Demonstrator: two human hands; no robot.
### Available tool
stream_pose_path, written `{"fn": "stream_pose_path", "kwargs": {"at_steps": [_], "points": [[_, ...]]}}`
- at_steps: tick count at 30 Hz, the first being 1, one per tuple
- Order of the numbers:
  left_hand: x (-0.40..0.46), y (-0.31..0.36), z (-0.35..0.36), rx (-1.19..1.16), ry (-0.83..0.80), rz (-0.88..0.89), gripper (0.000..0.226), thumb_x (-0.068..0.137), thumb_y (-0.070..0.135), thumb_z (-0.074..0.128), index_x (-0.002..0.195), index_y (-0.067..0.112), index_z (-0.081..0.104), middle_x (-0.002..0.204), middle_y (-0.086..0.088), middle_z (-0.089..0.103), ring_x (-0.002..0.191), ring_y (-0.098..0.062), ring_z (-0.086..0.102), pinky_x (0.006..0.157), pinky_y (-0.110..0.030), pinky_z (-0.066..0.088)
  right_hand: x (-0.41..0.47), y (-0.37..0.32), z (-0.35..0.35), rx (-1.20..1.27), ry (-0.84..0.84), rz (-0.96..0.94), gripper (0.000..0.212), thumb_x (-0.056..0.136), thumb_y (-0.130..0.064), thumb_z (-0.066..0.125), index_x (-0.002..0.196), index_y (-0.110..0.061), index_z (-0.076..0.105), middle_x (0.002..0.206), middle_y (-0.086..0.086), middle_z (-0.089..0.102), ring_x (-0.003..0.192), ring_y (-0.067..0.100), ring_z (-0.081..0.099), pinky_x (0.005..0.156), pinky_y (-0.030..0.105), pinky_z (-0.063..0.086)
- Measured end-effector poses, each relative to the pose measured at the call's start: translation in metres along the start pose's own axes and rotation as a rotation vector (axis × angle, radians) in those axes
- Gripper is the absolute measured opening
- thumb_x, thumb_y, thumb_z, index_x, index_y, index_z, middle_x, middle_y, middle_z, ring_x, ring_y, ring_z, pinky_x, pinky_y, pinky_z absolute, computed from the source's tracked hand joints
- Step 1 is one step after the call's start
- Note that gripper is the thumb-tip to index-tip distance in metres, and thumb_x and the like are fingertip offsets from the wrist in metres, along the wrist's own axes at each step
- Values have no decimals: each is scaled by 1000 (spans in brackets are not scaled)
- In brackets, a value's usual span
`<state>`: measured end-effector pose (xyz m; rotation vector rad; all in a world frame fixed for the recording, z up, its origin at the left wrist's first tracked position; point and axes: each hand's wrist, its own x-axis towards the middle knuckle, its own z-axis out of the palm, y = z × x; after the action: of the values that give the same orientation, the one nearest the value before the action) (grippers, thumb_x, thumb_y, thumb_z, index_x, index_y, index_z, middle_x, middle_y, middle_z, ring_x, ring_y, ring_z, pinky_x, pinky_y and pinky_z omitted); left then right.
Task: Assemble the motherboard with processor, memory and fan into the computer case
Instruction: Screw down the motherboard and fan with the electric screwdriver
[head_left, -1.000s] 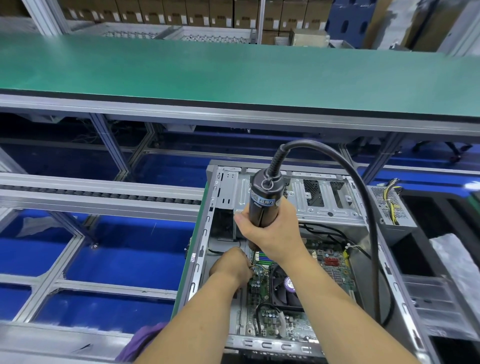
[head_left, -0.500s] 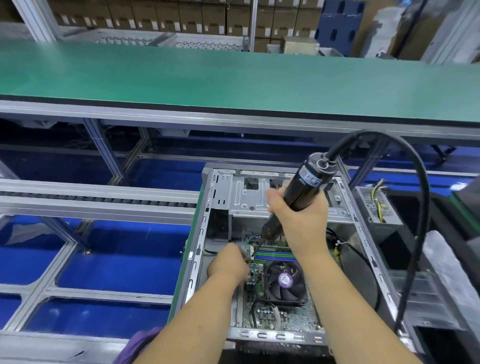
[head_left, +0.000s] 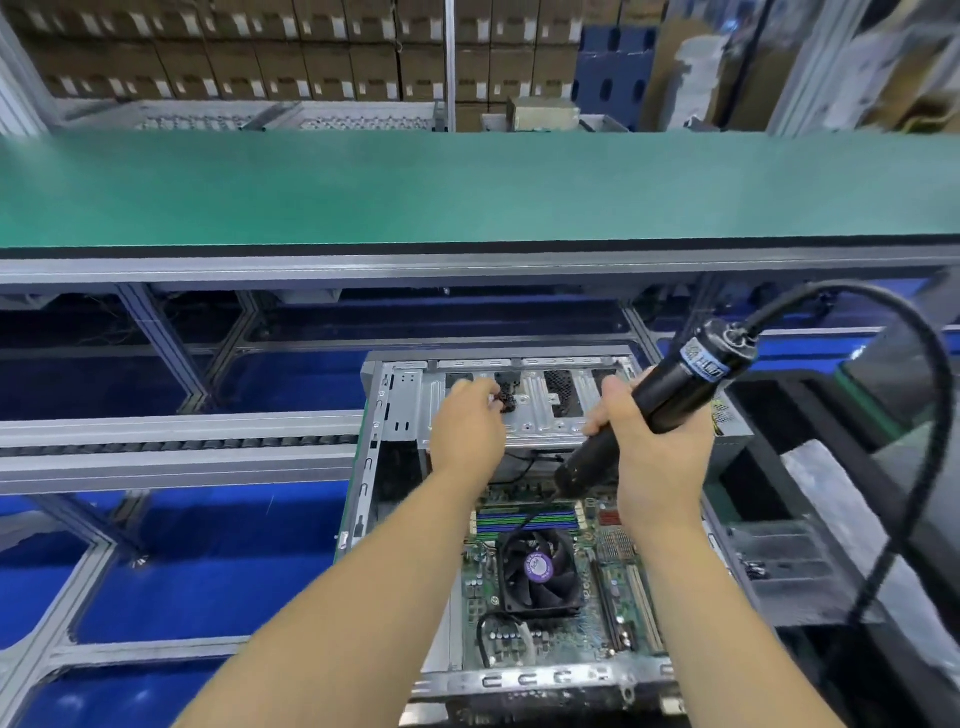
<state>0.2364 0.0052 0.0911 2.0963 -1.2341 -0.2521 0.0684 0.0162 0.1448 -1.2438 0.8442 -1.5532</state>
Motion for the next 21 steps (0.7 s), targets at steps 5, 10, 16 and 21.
{"fn": "stream_pose_path", "kwargs": {"at_steps": [5, 10, 16, 21], "points": [[13, 7, 5, 146, -72, 36, 35, 100, 10, 46, 127, 23, 64, 125, -5, 54, 104, -29, 60, 77, -38, 50, 5, 0, -3, 9, -5, 7, 19, 75, -43, 79, 73, -37, 60, 62, 3, 63, 58, 22, 63, 65, 37, 55], [18, 8, 2, 233, -91, 41, 29, 95, 2, 50, 113, 13, 68, 119, -7, 59, 99, -30, 60, 74, -35, 46, 7, 4, -2, -19, -27, 32, 30, 74, -46, 78, 75, -20, 62, 62, 5, 64, 59, 22, 62, 64, 34, 54], [23, 7, -9, 186, -138, 29, 30, 90, 0, 53, 112, 17, 66, 112, -4, 62, 95, -25, 58, 78, -37, 51, 6, 9, 5, -13, -50, 35, 19, 74, -47, 79, 70, -35, 65, 62, 2, 65, 60, 26, 62, 69, 47, 56], [18, 1, -8, 190, -162, 29, 18, 91, 6, 59, 78, 16, 52, 84, -2, 59, 80, -24, 54, 63, -32, 40, 5, 9, 5, -18, -58, 32, 22, 74, -49, 80, 71, -34, 64, 63, 4, 65, 61, 26, 63, 69, 45, 57]]}}
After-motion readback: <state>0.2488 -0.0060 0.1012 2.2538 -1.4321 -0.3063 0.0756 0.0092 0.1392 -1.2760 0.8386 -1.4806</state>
